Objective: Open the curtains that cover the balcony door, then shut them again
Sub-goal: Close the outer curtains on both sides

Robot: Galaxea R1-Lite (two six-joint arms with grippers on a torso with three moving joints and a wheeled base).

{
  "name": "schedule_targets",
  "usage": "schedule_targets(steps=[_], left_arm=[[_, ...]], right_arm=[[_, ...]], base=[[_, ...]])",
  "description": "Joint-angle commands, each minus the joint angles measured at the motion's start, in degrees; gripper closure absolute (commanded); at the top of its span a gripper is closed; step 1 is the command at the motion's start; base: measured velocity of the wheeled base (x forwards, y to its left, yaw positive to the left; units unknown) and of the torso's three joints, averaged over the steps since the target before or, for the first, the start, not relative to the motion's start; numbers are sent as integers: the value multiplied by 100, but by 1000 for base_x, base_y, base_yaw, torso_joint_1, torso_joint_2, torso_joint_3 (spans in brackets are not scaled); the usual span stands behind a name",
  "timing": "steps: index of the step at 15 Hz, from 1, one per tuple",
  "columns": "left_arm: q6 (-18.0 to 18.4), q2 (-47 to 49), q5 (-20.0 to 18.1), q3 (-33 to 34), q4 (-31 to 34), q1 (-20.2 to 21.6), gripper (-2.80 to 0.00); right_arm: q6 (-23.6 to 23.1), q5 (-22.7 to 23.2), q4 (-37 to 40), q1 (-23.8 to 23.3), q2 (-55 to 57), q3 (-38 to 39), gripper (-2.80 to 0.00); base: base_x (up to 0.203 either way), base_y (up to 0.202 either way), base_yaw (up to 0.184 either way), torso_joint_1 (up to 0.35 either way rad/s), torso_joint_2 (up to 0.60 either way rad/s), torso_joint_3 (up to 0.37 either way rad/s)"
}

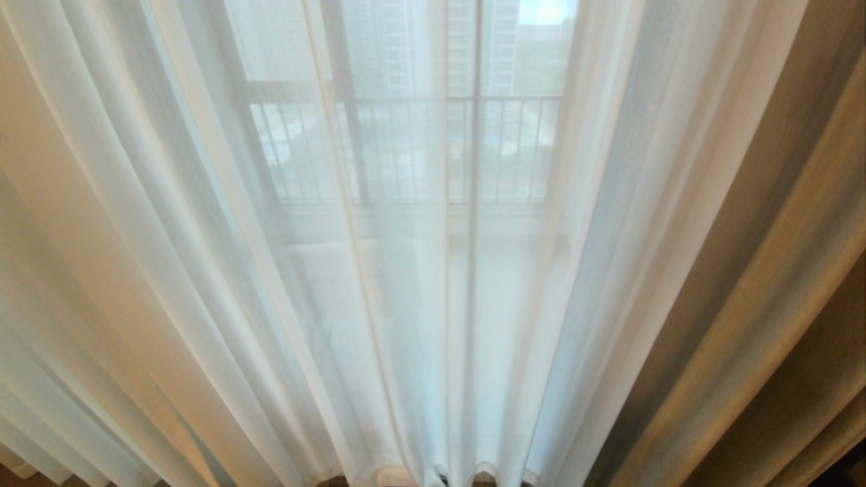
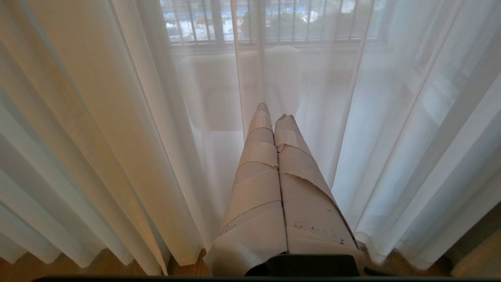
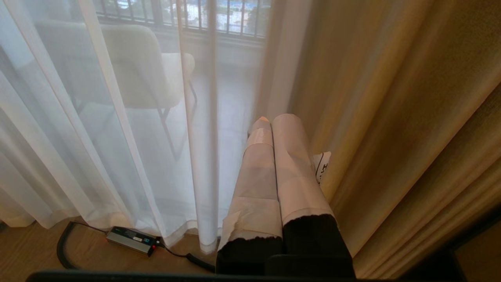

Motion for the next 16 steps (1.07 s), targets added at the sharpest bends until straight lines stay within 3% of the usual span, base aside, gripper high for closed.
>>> schedule_targets(steps=[1,5,9,16], left_arm=[[2,-2,6,0,-1,2,0],[2,-2,-2,0,-1,2,0],[2,-2,-2,0,-1,2,0],[2,-2,-2,0,-1,2,0]], right_arm=[[-18,-5,-2,1,7,0,0],[-43,217,80,1,10,-583,0],[-50,260,265,1,658,-1920,0],[125,-937,345,232,3472,-4791,0]], base=[[0,0,0,0,0,0],[0,0,0,0,0,0],[0,0,0,0,0,0],[0,0,0,0,0,0]])
